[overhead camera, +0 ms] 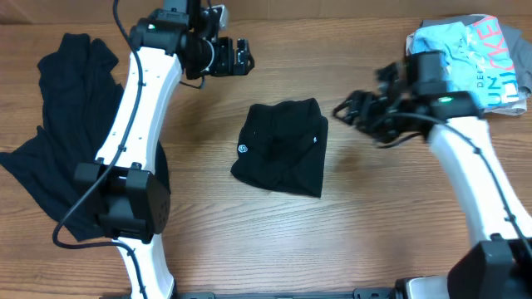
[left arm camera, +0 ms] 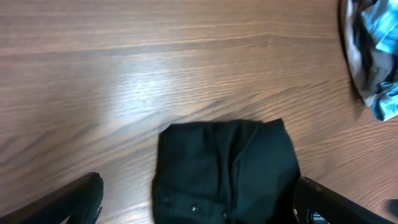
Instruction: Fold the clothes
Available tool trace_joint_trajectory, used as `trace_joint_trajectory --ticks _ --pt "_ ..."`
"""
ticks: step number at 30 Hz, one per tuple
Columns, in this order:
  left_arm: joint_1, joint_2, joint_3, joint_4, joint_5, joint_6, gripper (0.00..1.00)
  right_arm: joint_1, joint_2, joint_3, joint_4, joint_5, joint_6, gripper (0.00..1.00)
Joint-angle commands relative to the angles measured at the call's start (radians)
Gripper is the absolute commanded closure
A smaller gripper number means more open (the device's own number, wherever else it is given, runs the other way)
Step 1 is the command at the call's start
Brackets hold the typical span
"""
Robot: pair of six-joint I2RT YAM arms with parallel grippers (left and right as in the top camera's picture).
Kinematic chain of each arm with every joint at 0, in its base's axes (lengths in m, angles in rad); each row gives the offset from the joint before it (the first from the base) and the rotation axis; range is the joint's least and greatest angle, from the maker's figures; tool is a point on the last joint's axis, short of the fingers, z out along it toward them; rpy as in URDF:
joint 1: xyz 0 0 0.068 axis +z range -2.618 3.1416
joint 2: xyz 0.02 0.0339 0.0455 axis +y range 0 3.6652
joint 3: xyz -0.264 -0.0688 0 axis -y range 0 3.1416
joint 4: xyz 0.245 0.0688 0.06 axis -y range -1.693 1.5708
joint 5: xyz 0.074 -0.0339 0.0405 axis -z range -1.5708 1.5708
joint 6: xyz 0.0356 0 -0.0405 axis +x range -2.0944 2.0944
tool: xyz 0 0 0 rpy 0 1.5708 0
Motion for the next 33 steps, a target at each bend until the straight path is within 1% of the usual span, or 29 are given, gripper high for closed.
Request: trace_joint_trajectory --ticks 1,3,8,11,15,18,20,21,22,28,33 --pt "0.008 -0.035 0.019 -0.019 -0.023 0.024 0.00 0.092 0.017 -0.044 0.056 0.064 0.157 0.27" --pt "0.008 -0.034 0.019 -0.025 -0.048 0.024 0.00 0.148 0.039 -0.047 0.091 0.072 0.182 0.29" --pt "0.008 -0.033 0.019 -0.025 -0.052 0.048 0.00 0.241 0.101 -0.047 0.140 0.116 0.231 0.31" --pt "0.008 -0.030 0.019 -0.026 -0.052 0.051 0.00 0.267 0.155 -0.047 0.150 0.116 0.249 0.31" --pt "0.008 -0.028 0.019 -0.026 -0.052 0.051 0.00 0.267 0.186 -0.047 0.149 0.116 0.249 0.33" --pt "0.007 -0.028 0.019 -0.026 -0.066 0.050 0.00 0.267 0.188 -0.047 0.140 0.116 0.245 0.52" --pt "0.007 -0.028 0.019 -0.027 -0.077 0.050 0.00 0.264 0.188 -0.047 0.122 0.116 0.244 0.76" --pt "0.007 -0.028 0.019 -0.027 -0.077 0.050 0.00 0.261 0.188 -0.047 0.110 0.116 0.244 0.91" --pt "0.007 -0.028 0.019 -0.029 -0.077 0.050 0.00 0.255 0.187 -0.047 0.089 0.116 0.240 0.96" --pt "0.007 -0.028 0.019 -0.037 -0.077 0.051 0.00 0.206 0.154 -0.045 -0.055 0.129 0.181 0.96" --pt "0.006 -0.028 0.019 -0.037 -0.077 0.051 0.00 0.178 0.156 -0.049 -0.179 0.264 0.145 0.96"
